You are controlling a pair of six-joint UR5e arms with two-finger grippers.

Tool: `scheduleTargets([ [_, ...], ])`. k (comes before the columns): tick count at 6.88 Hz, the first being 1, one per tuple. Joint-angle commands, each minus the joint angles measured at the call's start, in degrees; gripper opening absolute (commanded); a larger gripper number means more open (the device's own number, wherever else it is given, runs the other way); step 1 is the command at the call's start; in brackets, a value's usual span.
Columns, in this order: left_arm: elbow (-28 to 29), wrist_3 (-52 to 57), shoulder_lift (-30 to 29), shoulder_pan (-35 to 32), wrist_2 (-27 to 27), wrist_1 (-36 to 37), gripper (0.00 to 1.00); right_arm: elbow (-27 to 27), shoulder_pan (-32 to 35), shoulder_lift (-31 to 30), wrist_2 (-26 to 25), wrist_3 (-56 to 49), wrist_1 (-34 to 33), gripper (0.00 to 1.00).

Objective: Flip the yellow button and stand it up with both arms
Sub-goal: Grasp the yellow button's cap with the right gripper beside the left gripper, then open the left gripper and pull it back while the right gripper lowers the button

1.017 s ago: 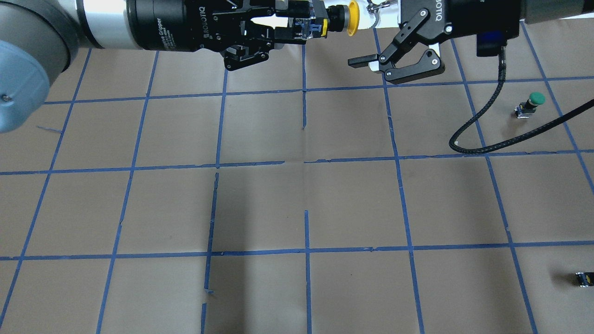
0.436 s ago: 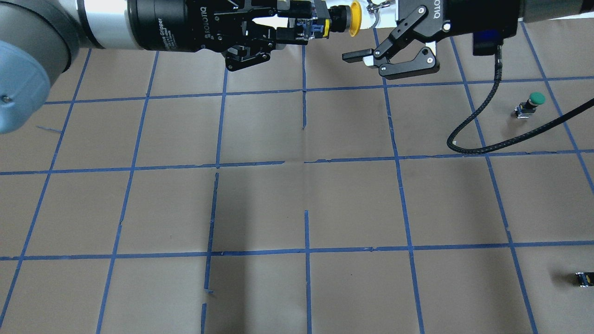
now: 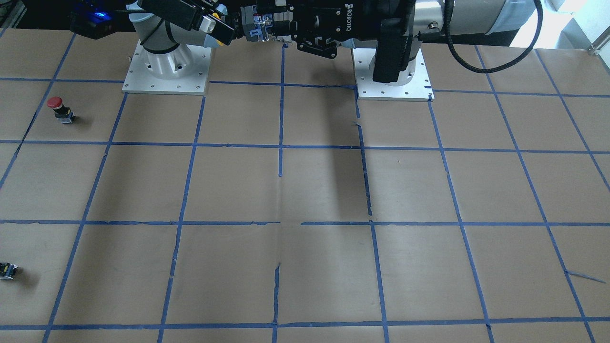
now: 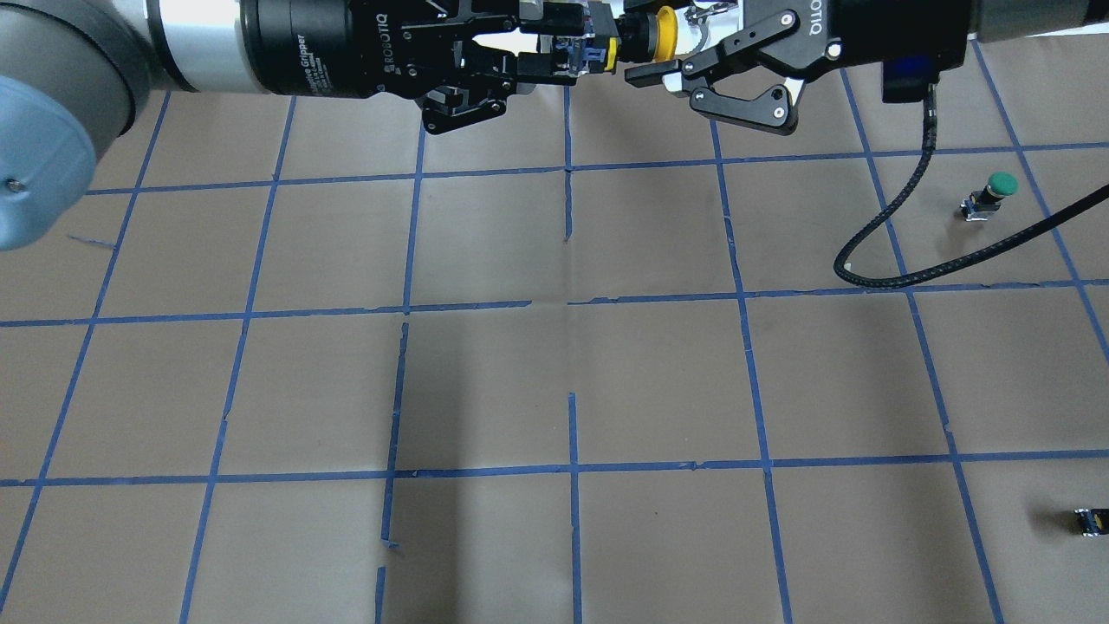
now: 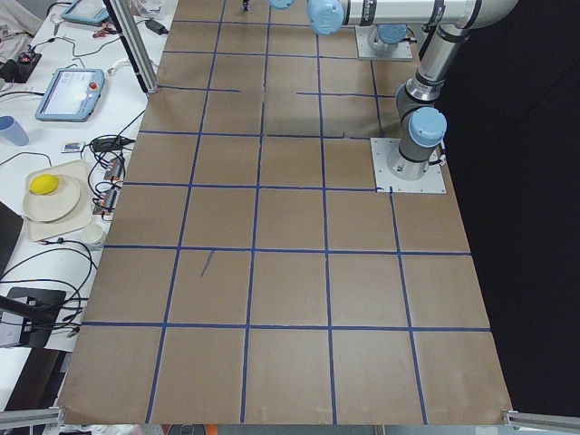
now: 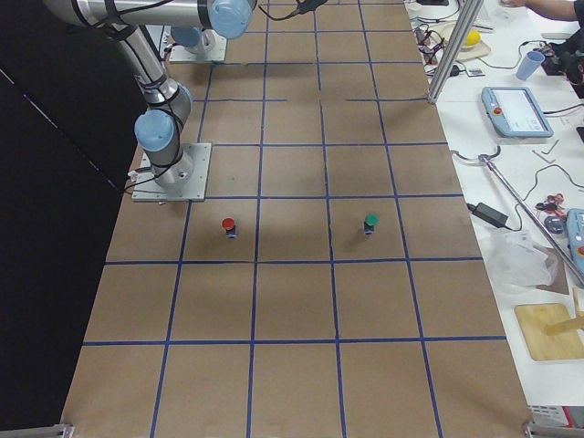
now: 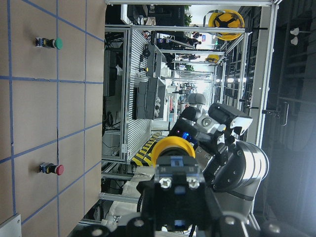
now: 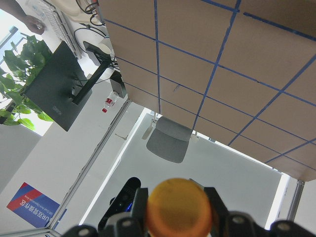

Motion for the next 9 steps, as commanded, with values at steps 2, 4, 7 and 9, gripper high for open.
scheduleTargets([
  [2,0.37,-0.62,0.34,0.00,0.24,0.09,0.98,0.00,0.00,-0.09,0.00,-0.17,0.00,0.27],
  [4,0.63,-2.02,0.35,0.00,0.94,0.09,1.00,-0.08,-0.09,-0.09,-0.17,-0.34,-0.26,0.26],
  [7,0.72,-5.26,-0.09,0.00,13.08,5.42,1.00,0.00,-2.80,-0.18,-9.17,-11.79,-0.01,0.24],
  [9,1.07,-9.92,-0.18,0.18,27.69,6.68,1.00,0.18,-7.62,-0.18,-12.64,-18.76,0.87,0.25],
])
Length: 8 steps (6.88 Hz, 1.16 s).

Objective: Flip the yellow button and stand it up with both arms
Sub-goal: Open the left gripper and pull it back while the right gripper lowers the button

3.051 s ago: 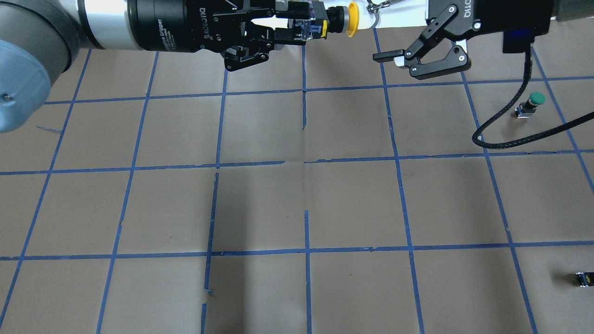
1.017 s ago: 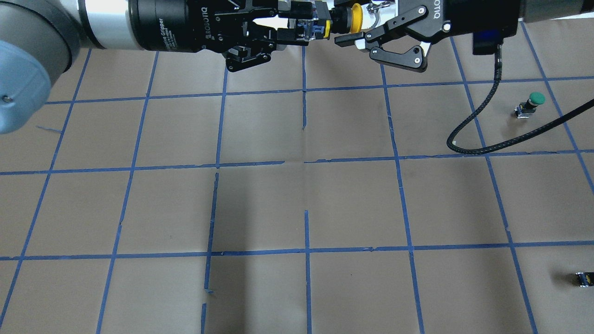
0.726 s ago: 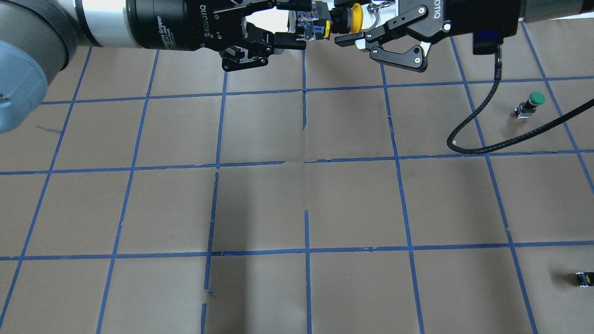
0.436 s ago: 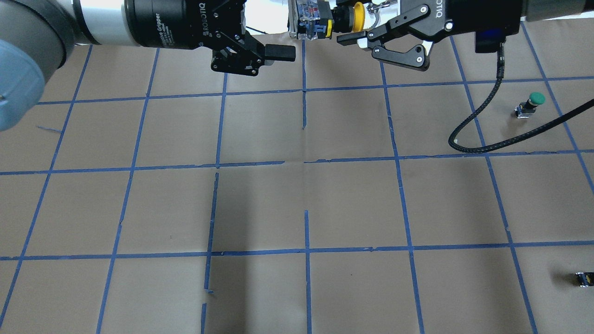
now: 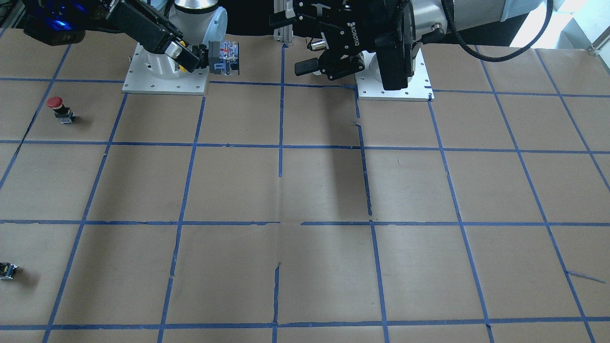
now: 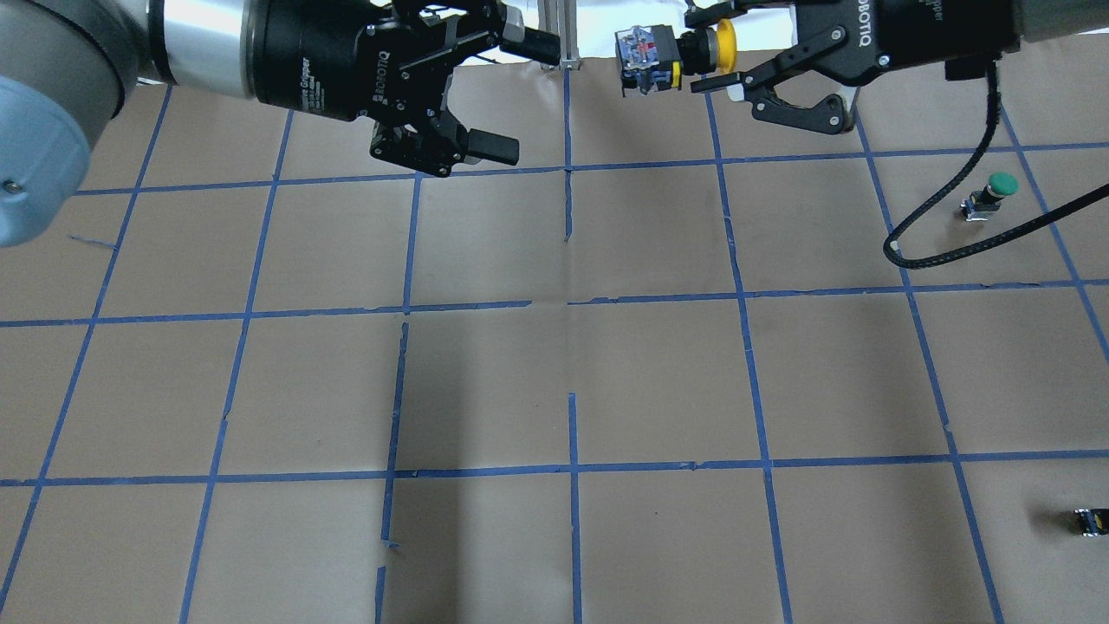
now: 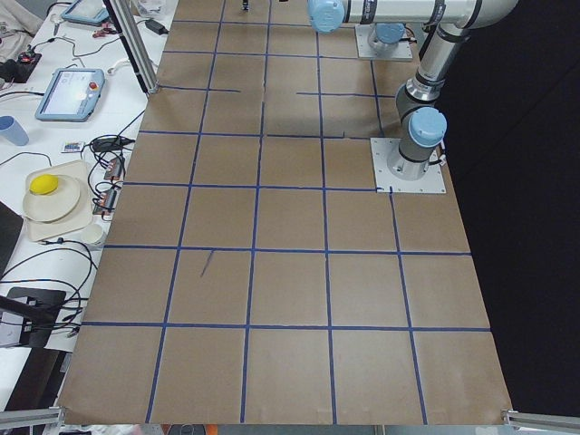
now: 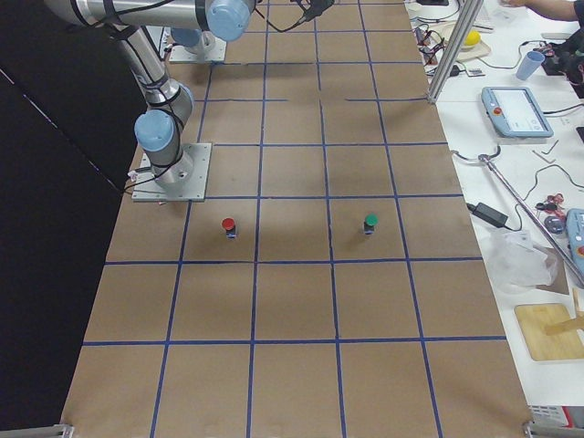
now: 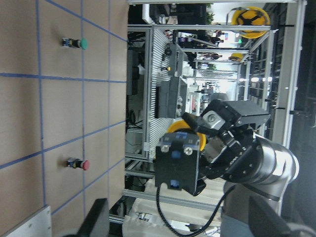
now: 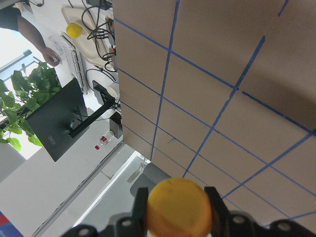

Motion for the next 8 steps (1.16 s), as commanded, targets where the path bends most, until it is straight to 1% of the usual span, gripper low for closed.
scheduleTargets([
  [1,0.69,-2.81,-0.51,0.26,17.14,2.26,1.00,1.70,-5.24,-0.27,-7.09,-16.47,4.75,0.25],
  [2,2.53,-2.90,-1.38,0.18,27.68,3.84,1.00,3.20,-5.78,-0.45,-17.40,-33.12,8.71,0.25],
  [3,4.28,-2.90,-2.18,0.18,34.39,3.94,1.00,4.17,-5.96,-0.36,-24.81,-45.30,10.40,0.24],
  [4,5.61,-2.90,-3.05,0.09,41.86,4.21,1.00,6.09,-7.01,-0.36,-30.63,-55.08,9.89,0.24],
  [5,6.06,-2.82,-2.80,-0.43,46.54,4.30,1.00,8.03,-8.58,-0.36,-35.30,-64.49,9.45,0.18],
  [6,7.02,-2.90,-3.15,-1.05,54.07,4.82,1.00,10.57,-11.99,-0.45,-37.78,-71.72,6.06,0.18],
  [7,7.55,-3.25,-3.15,-1.05,58.67,4.82,1.00,13.47,-15.25,-0.88,-37.89,-80.58,2.54,0.18],
  [8,7.55,-4.56,-3.06,-1.23,61.76,4.13,1.00,17.32,-19.19,-1.93,-37.81,-89.54,-1.32,0.17],
])
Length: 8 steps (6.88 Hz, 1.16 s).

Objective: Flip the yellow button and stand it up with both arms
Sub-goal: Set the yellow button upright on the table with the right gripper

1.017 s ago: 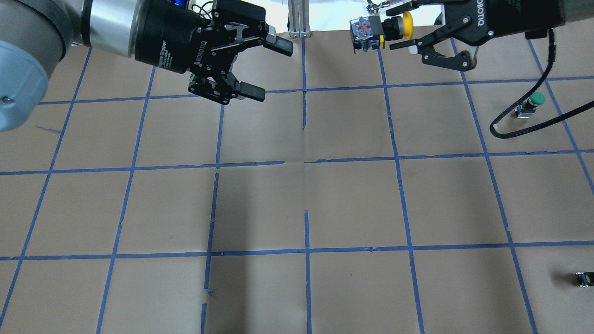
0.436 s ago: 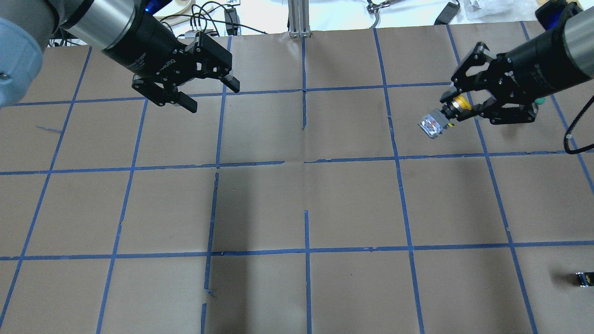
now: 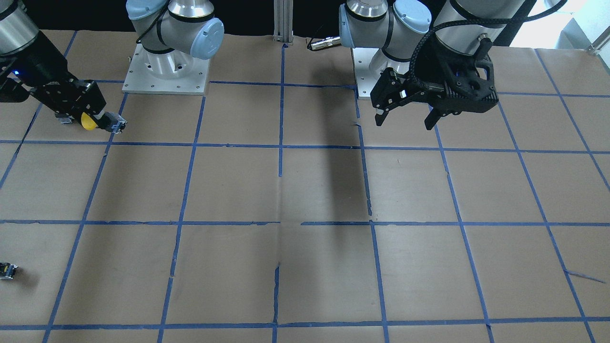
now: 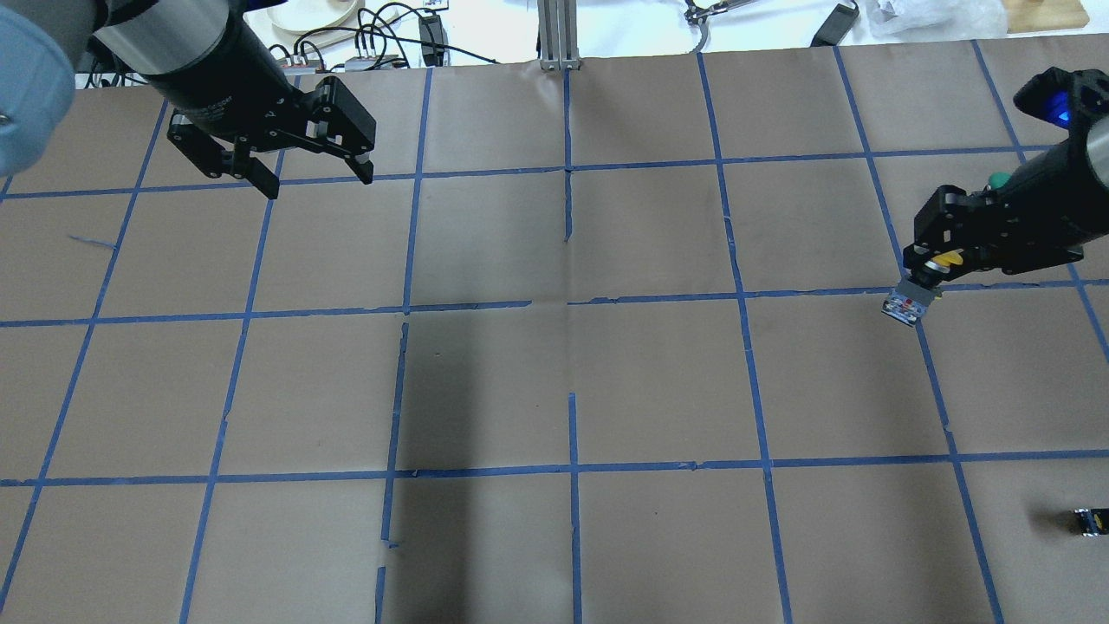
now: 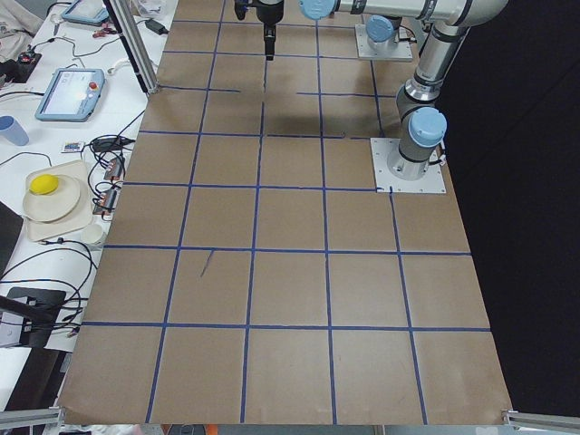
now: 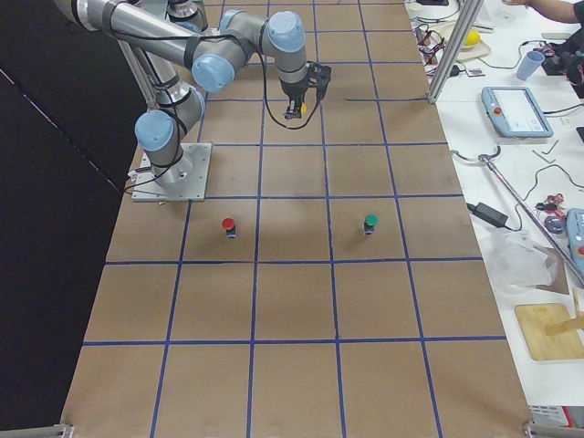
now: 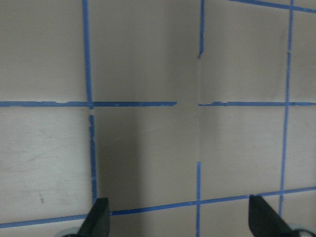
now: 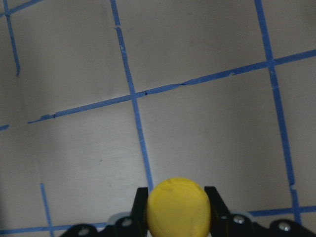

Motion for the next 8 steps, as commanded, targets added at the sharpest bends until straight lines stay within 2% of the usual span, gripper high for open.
scheduleTargets([
  [1,0.29,-1.38,-0.16,-0.21,5.54,-0.30,1.00,9.23,-9.21,-2.17,-0.26,-20.63,-9.69,0.16],
  [2,0.38,-1.38,-0.24,-0.21,7.20,-0.13,1.00,12.85,-13.61,-2.53,0.35,-32.65,-14.88,0.16],
  [4,0.38,-1.38,-0.33,-0.21,8.27,-0.04,1.00,13.50,-18.73,-0.96,2.89,-42.50,-16.07,0.16],
  [5,0.46,-1.38,-0.33,-0.21,8.27,0.13,1.00,13.58,-20.84,1.49,6.82,-48.88,-17.90,0.16],
  [7,1.95,-1.38,-0.94,-0.21,7.83,-0.04,1.00,13.67,-24.79,6.93,7.21,-59.36,-23.26,0.16],
  [8,2.13,-1.38,-1.12,-0.21,7.92,-0.13,1.00,13.67,-26.99,10.44,9.22,-64.80,-25.46,0.16],
])
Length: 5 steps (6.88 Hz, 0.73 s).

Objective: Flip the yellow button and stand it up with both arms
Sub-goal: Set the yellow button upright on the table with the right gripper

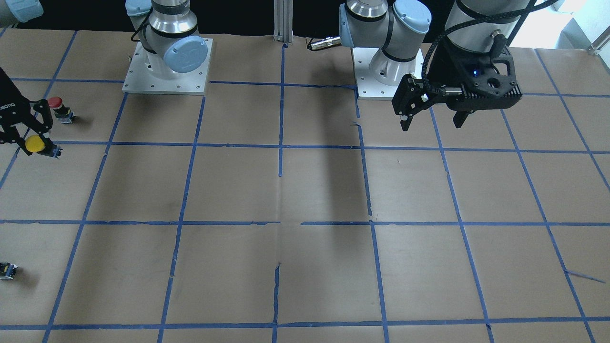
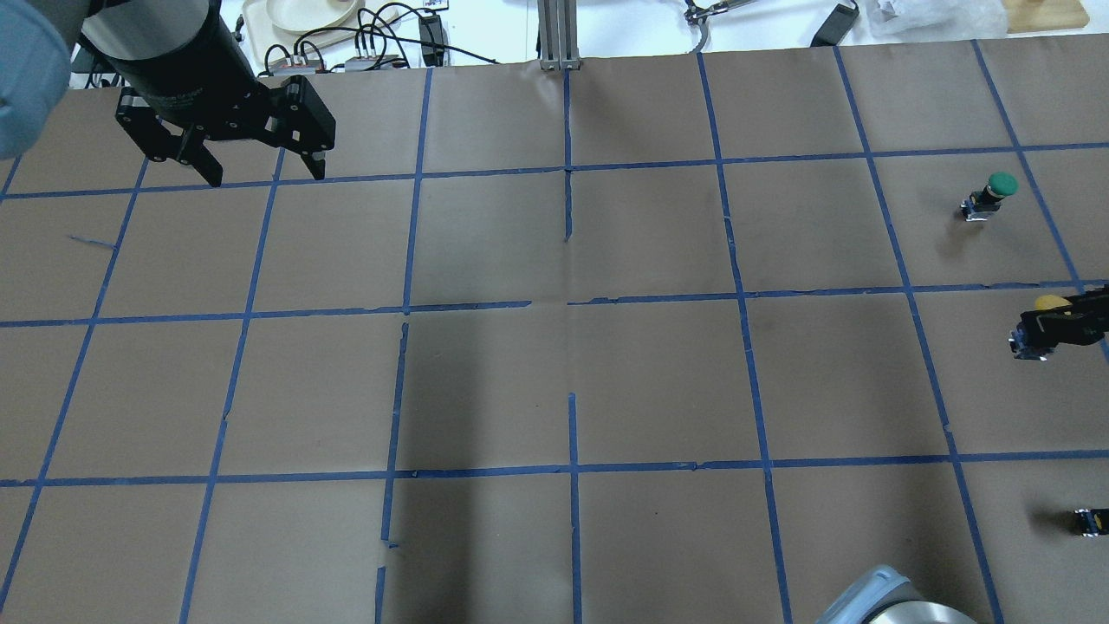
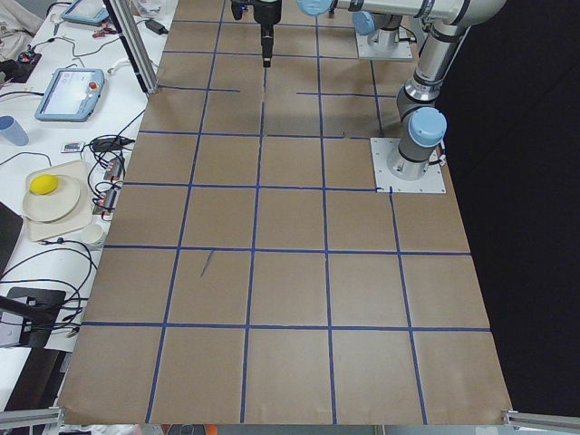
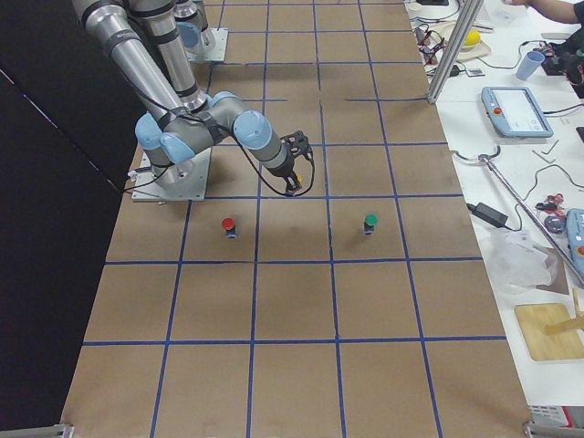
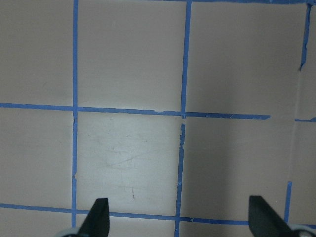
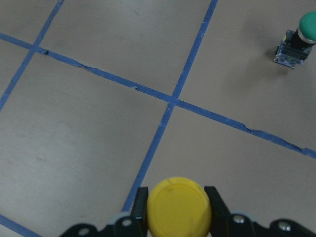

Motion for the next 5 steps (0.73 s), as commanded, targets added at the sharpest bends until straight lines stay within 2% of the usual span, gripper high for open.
scheduleTargets([
  [1,0.51,0.00,-0.36,0.00,-0.08,-0.09,1.00,0.05,-3.87,6.55,4.31,-10.36,-3.36,0.16],
  [3,0.60,0.00,-0.36,0.00,-0.08,-0.01,1.00,0.05,-5.64,13.48,5.74,-16.07,-10.63,0.16],
  [5,0.60,0.00,-0.36,0.00,-0.17,-0.09,1.00,0.22,-7.39,14.93,7.58,-16.46,-10.40,0.16],
])
